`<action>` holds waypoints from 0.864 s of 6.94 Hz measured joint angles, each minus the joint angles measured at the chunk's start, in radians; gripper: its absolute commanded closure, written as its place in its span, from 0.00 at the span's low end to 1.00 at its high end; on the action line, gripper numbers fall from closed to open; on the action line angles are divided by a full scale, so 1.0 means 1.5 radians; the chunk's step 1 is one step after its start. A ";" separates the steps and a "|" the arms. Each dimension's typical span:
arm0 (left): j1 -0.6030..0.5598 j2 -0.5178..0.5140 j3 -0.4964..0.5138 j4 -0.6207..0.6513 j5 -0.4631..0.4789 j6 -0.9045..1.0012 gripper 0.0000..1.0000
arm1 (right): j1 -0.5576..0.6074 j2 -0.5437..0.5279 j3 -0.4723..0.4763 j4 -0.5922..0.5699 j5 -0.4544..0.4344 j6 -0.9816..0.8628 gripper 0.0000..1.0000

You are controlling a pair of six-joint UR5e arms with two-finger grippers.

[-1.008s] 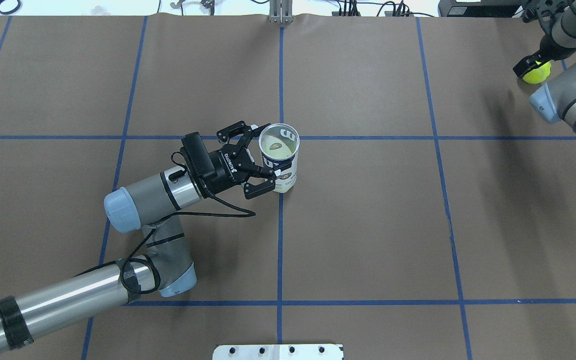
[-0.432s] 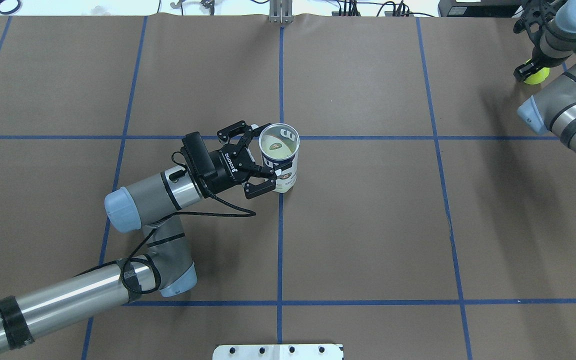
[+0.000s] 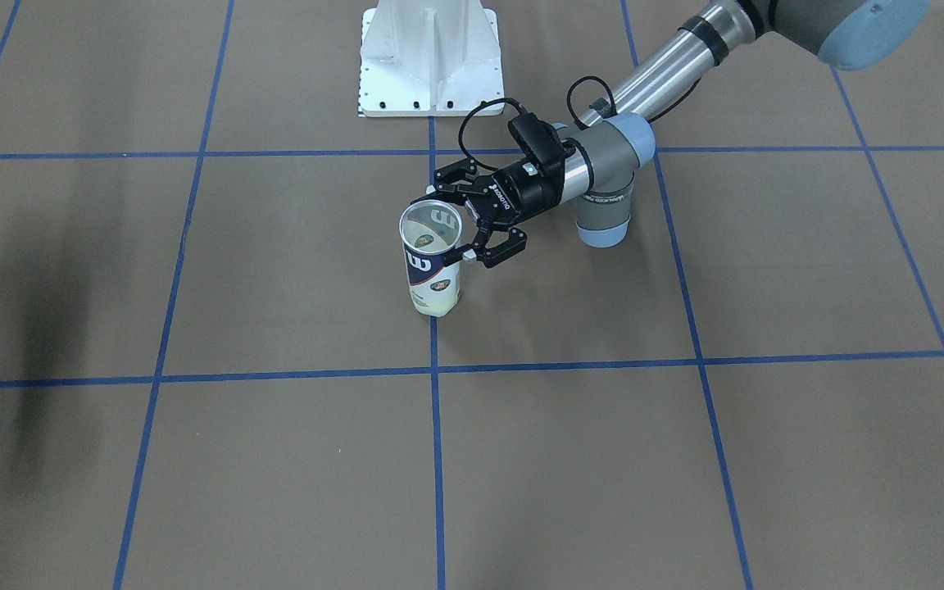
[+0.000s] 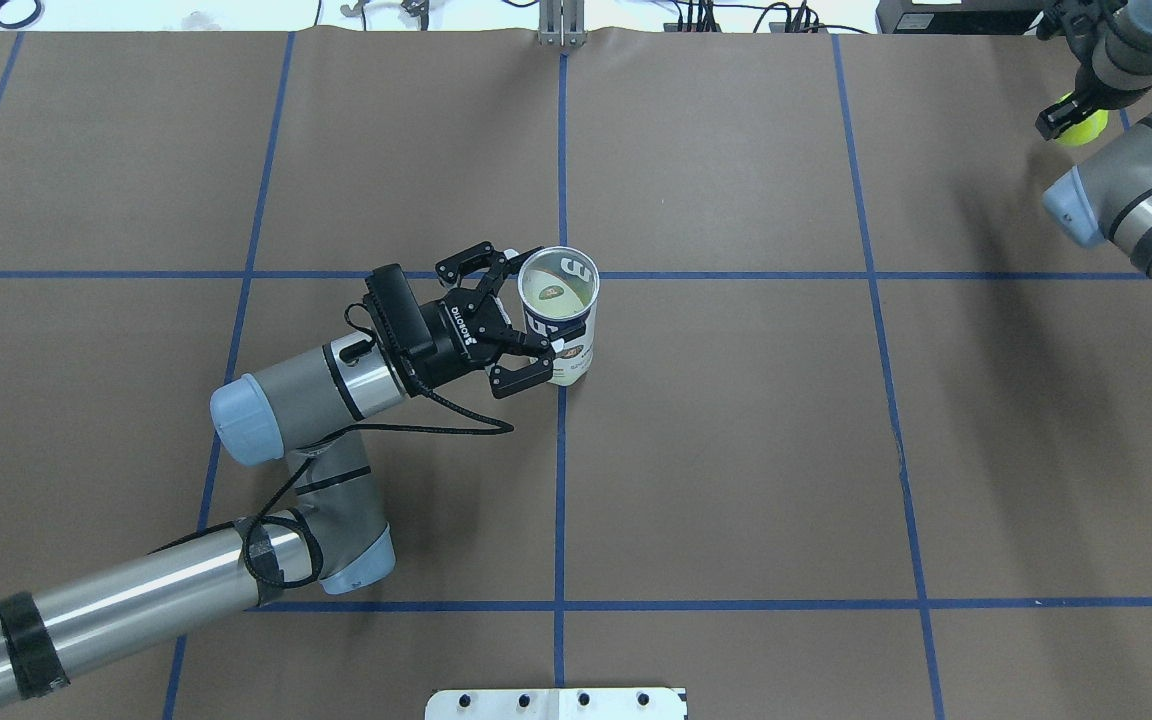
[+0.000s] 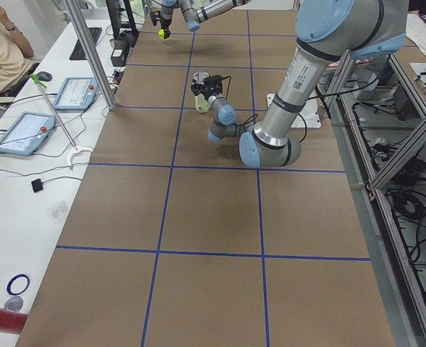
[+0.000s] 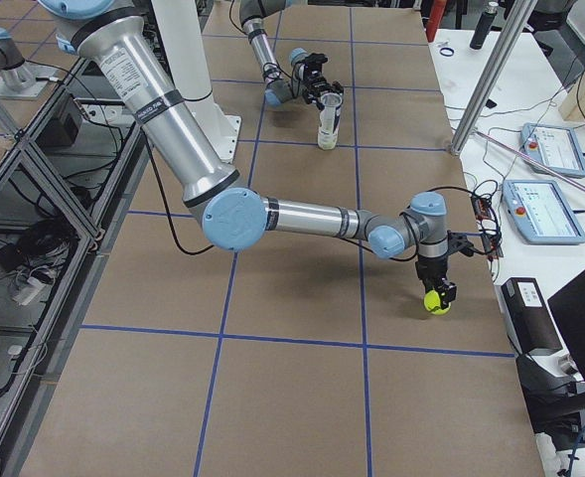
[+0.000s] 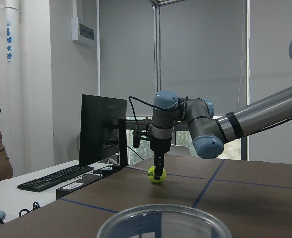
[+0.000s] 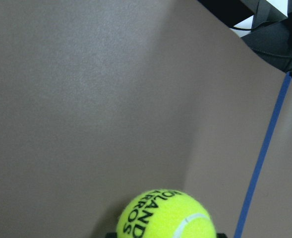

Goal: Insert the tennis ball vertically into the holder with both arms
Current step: 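Grasp the farther tennis ball with the right gripper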

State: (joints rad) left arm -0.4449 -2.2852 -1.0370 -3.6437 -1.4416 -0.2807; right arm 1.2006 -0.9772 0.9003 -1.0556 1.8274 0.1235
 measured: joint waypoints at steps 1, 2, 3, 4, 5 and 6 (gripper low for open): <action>0.000 -0.001 0.000 0.001 0.000 0.000 0.08 | 0.018 0.001 0.046 -0.045 0.066 0.017 1.00; 0.000 -0.001 0.000 0.001 0.000 0.000 0.08 | 0.031 0.000 0.084 -0.069 0.144 0.066 1.00; 0.000 -0.002 0.000 0.001 0.000 0.000 0.08 | 0.037 -0.003 0.121 -0.077 0.208 0.135 1.00; 0.000 -0.003 0.000 0.001 0.000 0.000 0.08 | 0.038 -0.006 0.157 -0.081 0.253 0.201 1.00; 0.000 -0.003 0.000 0.002 0.001 0.000 0.08 | 0.034 -0.010 0.196 -0.084 0.288 0.264 1.00; 0.000 -0.004 0.000 0.002 0.001 0.000 0.08 | 0.020 -0.017 0.241 -0.085 0.314 0.334 1.00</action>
State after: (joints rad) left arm -0.4450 -2.2911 -1.0373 -3.6406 -1.4405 -0.2807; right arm 1.2309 -1.0022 1.2614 -1.1833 2.2979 0.6244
